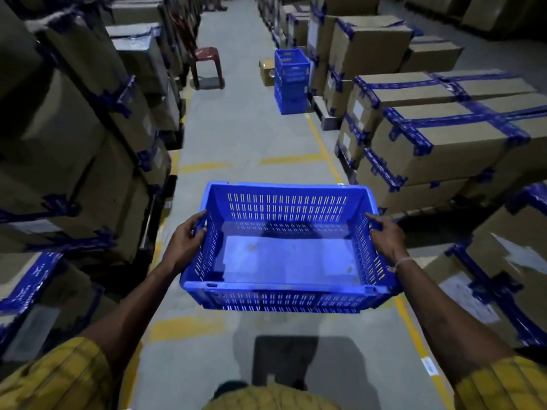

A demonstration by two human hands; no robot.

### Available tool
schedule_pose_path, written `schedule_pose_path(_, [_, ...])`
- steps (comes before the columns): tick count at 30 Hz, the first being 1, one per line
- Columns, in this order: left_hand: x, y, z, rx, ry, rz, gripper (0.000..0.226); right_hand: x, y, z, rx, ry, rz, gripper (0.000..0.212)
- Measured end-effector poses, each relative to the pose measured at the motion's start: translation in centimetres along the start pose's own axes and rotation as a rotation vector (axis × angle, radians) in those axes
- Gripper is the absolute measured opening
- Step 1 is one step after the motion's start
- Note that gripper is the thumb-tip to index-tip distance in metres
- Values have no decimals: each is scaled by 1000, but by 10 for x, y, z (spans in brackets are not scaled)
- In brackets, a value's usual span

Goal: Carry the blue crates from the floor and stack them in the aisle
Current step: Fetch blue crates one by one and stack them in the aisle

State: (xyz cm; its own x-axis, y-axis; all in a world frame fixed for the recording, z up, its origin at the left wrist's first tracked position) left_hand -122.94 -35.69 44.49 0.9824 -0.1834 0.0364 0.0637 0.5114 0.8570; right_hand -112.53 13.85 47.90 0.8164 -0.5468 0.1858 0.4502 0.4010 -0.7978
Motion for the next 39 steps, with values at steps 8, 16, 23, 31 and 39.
schedule_pose_path(8, [-149, -23, 10, 51, 95, 53, 53, -166, -83, -63, 79, -53, 41, 48])
schedule_pose_path(16, [-367, -58, 40, 95, 77, 52, 45, -342, -158, -162, 28, -92, -5, 45])
schedule_pose_path(23, [-556, -48, 81, 2, 12, 34, 48, -463, -241, -210, -53, -31, -46, 47])
schedule_pose_path(31, [-757, -40, 72, 12, 33, 32, 44, -654, -297, -259, -108, -38, -58, 49])
schedule_pose_path(39, [-955, -15, 55, 53, 79, 84, 50, -859, -375, -286, -124, -59, -42, 45])
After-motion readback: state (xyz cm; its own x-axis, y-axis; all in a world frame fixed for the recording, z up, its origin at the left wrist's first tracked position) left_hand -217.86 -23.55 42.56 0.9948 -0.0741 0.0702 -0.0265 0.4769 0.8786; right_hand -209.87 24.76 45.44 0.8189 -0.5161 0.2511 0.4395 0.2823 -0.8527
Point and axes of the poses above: each hand's wrist, its own x-axis away from the middle knuckle, its own z-axis out of the back of the hand, y = z × x, the point moved 2 cm from there along -x, towards the middle knuckle, and after that the axes turned 4 degrees about -x, right-handed, at the moved point
